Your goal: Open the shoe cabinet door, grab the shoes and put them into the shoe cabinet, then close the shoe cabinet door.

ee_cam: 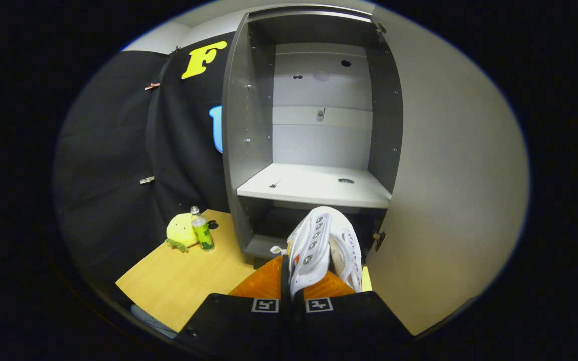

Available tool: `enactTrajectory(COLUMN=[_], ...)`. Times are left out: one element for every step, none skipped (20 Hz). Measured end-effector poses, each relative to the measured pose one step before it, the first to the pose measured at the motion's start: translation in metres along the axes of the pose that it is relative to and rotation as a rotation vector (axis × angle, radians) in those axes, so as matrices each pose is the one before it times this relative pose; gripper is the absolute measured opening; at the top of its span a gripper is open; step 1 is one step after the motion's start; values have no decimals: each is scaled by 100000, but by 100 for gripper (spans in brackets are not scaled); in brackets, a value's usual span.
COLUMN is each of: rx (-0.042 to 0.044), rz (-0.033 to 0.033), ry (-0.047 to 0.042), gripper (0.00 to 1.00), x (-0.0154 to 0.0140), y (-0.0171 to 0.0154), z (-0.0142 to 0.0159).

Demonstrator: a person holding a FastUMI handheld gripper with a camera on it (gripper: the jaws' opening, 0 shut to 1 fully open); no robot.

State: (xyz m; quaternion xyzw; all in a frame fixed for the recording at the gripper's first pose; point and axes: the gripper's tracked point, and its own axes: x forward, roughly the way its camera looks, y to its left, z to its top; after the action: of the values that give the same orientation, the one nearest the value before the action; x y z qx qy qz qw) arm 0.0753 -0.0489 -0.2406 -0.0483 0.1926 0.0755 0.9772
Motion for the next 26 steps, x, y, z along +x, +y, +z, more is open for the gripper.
enactTrajectory(rx=[-196, -65, -5, 261, -87, -354, -620, -675, -490, -406, -329, -389, -449, -353, -365, -217, -84, 194, 439, 688, 811, 94, -452, -708, -843, -528], rz=[-1480, -1565, -1382, -1413, -1411, -1383, -1246, -1213, -1055, -850, -920, -788, -845, -605, -129, -102, 21, 301, 315, 169, 140, 231, 379, 185, 215, 398], ry=[-286, -758, -1009, -1269, -942, -1121, -977, -987, -680, -558, -517, -118, -105, -383, -64, 76, 141, 491, 430, 779, 1694, 1246, 351, -172, 200, 450], gripper=[4, 4, 4, 4, 4, 4, 4, 4, 4, 4, 4, 4, 4, 4, 4, 4, 4, 4, 4, 4, 4, 4, 4, 4, 4, 4], x=[991, 1085, 1161, 1314, 1410, 1405, 1281, 1481, 1420, 1463, 1552, 1340, 1165, 1823, 1234, 1512, 1026, 1156, 909, 989, 723, 686, 489, 478, 345, 351], y=[-187, -191, -218, -216, -191, -271, -251, -338, -283, -358, -489, -245, -381, -223, -86, -169, -56, -25, -47, -100, -37, 86, 129, 144, 161, 146], z=[929, 907, 1123, 1121, 1005, 892, 935, 829, 658, 596, 624, 318, 301, 369, 200, 195, 63, -31, -63, -71, -177, -185, 26, 79, 36, -110])
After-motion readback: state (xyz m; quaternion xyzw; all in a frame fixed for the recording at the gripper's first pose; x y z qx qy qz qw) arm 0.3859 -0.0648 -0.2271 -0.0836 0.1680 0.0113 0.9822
